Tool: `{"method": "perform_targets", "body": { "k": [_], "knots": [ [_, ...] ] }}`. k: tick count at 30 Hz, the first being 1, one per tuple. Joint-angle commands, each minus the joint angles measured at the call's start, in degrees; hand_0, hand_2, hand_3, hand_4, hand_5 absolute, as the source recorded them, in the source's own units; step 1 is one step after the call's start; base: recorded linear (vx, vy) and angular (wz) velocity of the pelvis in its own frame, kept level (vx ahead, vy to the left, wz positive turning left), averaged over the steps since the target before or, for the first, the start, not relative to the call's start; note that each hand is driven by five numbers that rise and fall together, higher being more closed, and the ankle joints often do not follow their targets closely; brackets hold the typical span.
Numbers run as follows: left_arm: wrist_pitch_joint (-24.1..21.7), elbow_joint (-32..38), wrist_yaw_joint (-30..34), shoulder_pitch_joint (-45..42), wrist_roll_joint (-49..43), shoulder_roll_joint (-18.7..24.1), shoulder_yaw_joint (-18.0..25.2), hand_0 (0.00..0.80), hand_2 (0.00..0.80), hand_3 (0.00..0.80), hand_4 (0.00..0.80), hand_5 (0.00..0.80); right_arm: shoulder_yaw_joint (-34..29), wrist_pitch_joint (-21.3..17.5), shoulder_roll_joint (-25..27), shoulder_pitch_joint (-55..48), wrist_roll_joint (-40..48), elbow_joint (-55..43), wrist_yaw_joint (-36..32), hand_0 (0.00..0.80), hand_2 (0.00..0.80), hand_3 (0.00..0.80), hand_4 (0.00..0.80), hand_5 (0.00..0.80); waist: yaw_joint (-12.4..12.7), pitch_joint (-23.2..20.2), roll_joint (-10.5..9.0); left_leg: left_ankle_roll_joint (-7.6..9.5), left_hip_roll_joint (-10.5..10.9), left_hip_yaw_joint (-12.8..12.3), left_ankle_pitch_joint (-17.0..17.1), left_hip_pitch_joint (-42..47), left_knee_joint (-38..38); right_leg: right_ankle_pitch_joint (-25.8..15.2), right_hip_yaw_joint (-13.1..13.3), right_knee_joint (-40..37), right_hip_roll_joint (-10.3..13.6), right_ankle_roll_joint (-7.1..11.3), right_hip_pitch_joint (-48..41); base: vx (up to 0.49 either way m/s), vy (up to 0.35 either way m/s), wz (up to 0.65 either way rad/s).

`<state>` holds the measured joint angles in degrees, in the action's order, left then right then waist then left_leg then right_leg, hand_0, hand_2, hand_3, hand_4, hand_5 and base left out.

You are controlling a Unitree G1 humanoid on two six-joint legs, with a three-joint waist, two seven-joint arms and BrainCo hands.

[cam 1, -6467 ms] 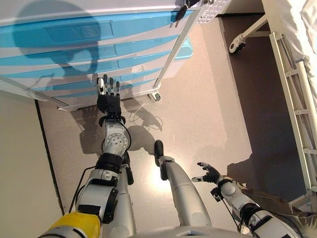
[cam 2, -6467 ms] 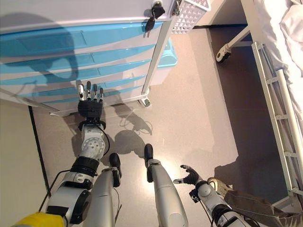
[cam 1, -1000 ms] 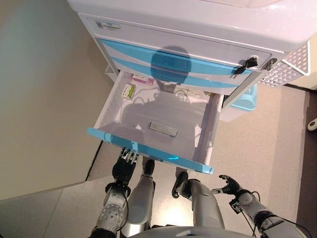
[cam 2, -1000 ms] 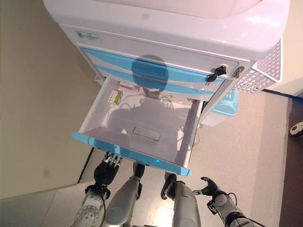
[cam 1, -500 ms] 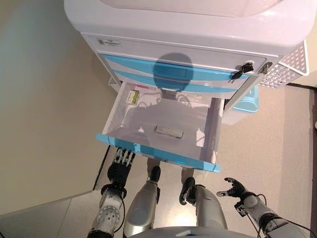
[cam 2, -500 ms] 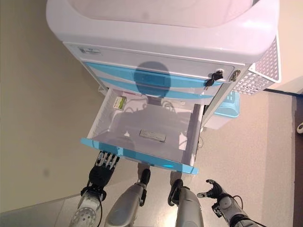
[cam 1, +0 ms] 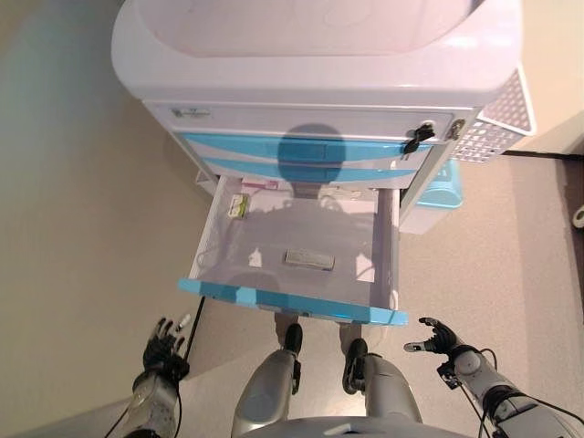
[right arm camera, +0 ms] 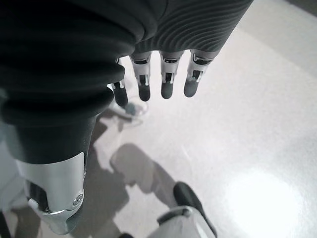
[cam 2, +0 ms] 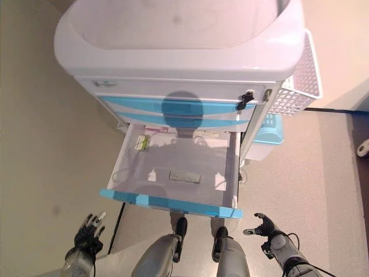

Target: Open the drawer and pick up the medicine

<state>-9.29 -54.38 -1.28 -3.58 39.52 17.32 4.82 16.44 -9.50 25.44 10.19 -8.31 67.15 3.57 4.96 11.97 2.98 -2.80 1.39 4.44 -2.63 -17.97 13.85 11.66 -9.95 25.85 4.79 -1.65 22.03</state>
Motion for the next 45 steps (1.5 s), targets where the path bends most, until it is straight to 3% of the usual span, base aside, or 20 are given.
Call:
{"method": "perform_targets", "body": {
  "k": [1,6,14,20,21,24,26,30,33,45],
  "knots": [
    [0.3,-7.3,-1.0,1.0,-11.2,3.1,2.8,0.0,0.0,0.0,0.0,0.0,1.2,0.5,1.4,-0.9,2.2,0.6,0.5,0.0,0.0,0.0,0.0,0.0,-2.0,-0.4,-1.97,5.46,4.0,-2.9,1.9,1.2,-2.9,-7.4,2.9,-5.9,0.1,2.82,-4.1,0.11,0.017,-0.31],
    [2.2,-16.6,-0.9,2.1,-21.3,2.9,2.0,0.0,0.0,0.0,0.0,0.0,-2.6,0.4,1.6,-1.9,4.1,2.4,1.6,0.0,0.0,0.0,0.0,0.0,-3.7,-2.3,-1.86,4.98,3.7,-4.7,2.5,6.2,-7.4,-9.0,4.5,-10.5,-1.2,3.63,-7.6,0.101,0.014,-0.24],
    [2.1,-18.3,1.4,1.6,-27.6,1.7,-1.2,0.0,0.0,0.0,0.0,0.0,-8.4,0.1,2.3,-3.8,9.1,1.1,1.8,0.0,0.0,0.0,0.0,0.0,-5.0,-5.3,-2.54,4.77,2.7,-6.9,3.4,11.0,-12.5,-11.8,6.5,-17.5,-2.1,5.21,-12.1,0.074,0.004,-0.24],
    [1.7,-18.3,3.0,-0.1,-29.3,0.6,-1.9,0.0,0.0,0.0,0.0,0.0,-13.8,-1.8,3.7,-8.5,15.2,-14.2,1.0,0.0,0.0,0.0,0.0,0.0,-5.9,-7.0,-3.46,4.41,2.3,-9.1,4.1,13.9,-16.1,-14.0,8.8,-22.1,-2.6,6.29,-14.5,0.038,0.009,-0.28],
    [1.6,-18.7,2.7,-0.6,-30.8,-0.1,-2.0,0.0,0.0,0.0,0.0,0.0,-16.8,-2.8,3.6,-11.3,18.7,-23.9,0.4,0.0,0.0,0.0,0.0,0.0,-6.4,-7.5,-3.8,4.29,2.1,-10.0,4.3,14.8,-17.2,-14.7,9.7,-23.5,-2.7,6.66,-15.1,0.029,0.022,-0.38],
    [1.3,-19.3,2.1,-0.6,-33.0,-1.3,-1.8,0.0,0.0,0.0,0.0,0.0,-20.3,-5.0,2.7,-15.4,23.0,-38.3,-0.9,0.0,0.0,0.0,0.0,0.0,-6.9,-8.4,-4.35,4.07,1.7,-11.7,4.3,15.8,-18.3,-16.0,10.9,-25.7,-2.8,7.14,-16.0,0.025,0.024,-0.31],
    [1.1,-18.9,1.8,-0.8,-33.4,-1.4,-2.0,0.0,0.0,0.0,0.0,0.0,-20.8,-5.6,2.1,-15.9,25.8,-42.1,-1.8,0.0,0.0,0.0,0.0,0.0,-6.9,-8.6,-4.52,4.07,1.7,-12.2,4.2,15.9,-18.5,-16.4,11.2,-26.2,-3.0,7.3,-15.9,-0.004,0.016,-0.28],
    [1.1,-19.3,1.4,-1.5,-36.2,-1.4,-1.8,0.0,0.0,0.0,0.0,0.0,-19.0,-6.0,2.7,-17.7,31.0,-57.0,-7.4,0.0,0.0,0.0,0.0,0.0,-6.3,-8.9,-5.63,3.9,1.0,-15.0,4.1,16.1,-18.6,-17.6,13.2,-27.4,-3.4,7.93,-15.7,-0.015,0.009,-0.4],
    [1.2,-19.5,1.5,-1.7,-37.6,-1.3,-1.8,0.0,0.0,0.0,0.0,0.0,-16.4,-5.4,4.6,-18.4,33.3,-62.9,-10.9,0.0,0.0,0.0,0.0,0.0,-5.6,-9.2,-6.19,3.77,0.9,-15.4,4.0,16.6,-18.7,-17.5,13.3,-27.7,-3.6,7.88,-16.2,0.017,0.0,-0.23],
    [1.5,-18.9,1.8,-2.8,-39.3,-0.7,-2.8,0.0,0.0,0.0,0.0,0.0,-4.1,-3.3,10.5,-12.7,30.6,-71.7,-16.5,0.0,0.0,0.0,0.0,0.0,-3.5,-9.6,-7.42,3.7,1.4,-12.4,4.0,17.4,-18.5,-16.0,10.1,-27.5,-3.3,7.26,-18.5,0.021,-0.008,0.08]
  ]
}}
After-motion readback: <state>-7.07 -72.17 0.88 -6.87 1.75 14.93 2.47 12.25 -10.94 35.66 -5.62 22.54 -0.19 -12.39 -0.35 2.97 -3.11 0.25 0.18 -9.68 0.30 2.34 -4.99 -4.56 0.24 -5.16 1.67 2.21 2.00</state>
